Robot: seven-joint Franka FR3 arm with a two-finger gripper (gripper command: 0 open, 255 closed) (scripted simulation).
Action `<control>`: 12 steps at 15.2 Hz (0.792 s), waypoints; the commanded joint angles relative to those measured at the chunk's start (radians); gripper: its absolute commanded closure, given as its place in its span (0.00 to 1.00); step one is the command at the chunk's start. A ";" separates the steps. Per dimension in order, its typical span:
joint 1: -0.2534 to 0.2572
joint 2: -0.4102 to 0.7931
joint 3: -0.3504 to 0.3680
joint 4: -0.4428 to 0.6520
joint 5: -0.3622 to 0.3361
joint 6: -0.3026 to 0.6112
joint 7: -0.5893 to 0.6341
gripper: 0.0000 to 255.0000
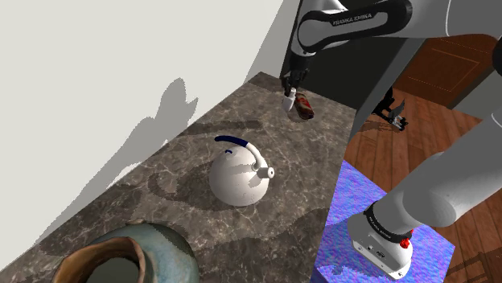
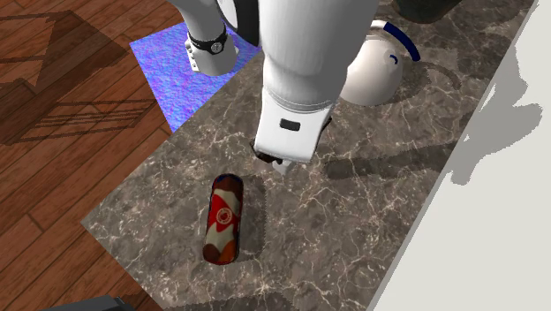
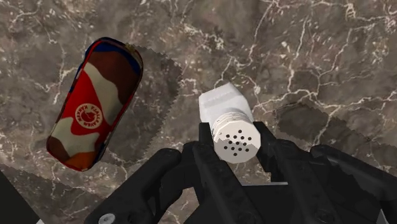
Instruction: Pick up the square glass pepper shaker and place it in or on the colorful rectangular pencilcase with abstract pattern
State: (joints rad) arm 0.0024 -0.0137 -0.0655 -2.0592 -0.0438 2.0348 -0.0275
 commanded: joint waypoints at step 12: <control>-0.045 0.003 -0.047 0.144 0.001 -0.138 -0.098 1.00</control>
State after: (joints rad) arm -0.0304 -0.0293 -0.1002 -1.9416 -0.0439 1.9043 -0.0993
